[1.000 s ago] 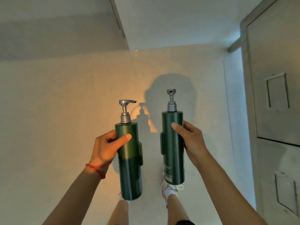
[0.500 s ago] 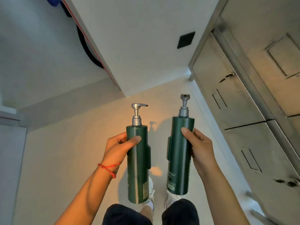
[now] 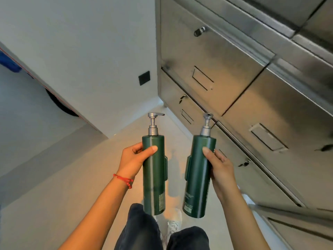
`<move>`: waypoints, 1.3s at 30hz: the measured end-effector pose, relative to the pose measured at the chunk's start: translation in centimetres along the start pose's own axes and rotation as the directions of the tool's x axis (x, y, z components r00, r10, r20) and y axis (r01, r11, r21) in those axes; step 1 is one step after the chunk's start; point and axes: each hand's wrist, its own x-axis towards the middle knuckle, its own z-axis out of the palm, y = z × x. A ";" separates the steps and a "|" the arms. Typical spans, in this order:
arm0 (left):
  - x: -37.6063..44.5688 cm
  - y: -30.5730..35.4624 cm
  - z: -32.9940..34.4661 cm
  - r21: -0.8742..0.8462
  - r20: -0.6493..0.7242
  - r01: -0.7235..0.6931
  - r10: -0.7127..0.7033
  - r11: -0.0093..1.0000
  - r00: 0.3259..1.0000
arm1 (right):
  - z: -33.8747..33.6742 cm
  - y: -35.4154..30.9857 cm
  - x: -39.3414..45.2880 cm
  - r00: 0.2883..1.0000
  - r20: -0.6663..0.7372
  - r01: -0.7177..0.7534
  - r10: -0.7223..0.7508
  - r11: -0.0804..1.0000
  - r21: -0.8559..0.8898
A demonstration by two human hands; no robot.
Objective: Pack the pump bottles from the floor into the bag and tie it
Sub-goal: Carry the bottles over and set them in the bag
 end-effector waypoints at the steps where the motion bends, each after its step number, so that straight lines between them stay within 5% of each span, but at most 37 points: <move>1: -0.1 0.6 1.3 0.006 0.026 -0.008 0.008 1.000 1.000 | -1.2 -0.3 -0.7 1.000 -0.030 0.009 -0.008 1.000 0.019; 7: -0.5 3.9 8.6 0.075 0.254 -0.084 0.063 0.994 0.965 | -7.6 -1.5 -5.1 0.964 -0.260 0.091 -0.056 0.988 0.125; 12: -0.9 5.7 14.4 0.157 0.504 -0.144 0.046 0.977 0.863 | -10.8 -1.1 -9.3 0.852 -0.522 0.191 -0.048 0.956 0.225; 22: -7.5 5.0 24.4 0.296 0.872 -0.315 -0.120 0.902 0.475 | -13.9 3.7 -20.5 0.490 -0.870 0.425 0.049 0.858 0.288; 31: -22.1 -2.0 32.7 0.295 0.955 -0.429 -0.278 0.853 0.104 | -18.4 10.8 -34.3 0.144 -0.971 0.568 0.191 0.787 0.239; 39: -38.1 -8.9 38.5 0.255 0.931 -0.487 -0.348 0.835 -0.108 | -24.4 16.1 -47.8 -0.082 -0.953 0.603 0.291 0.776 0.185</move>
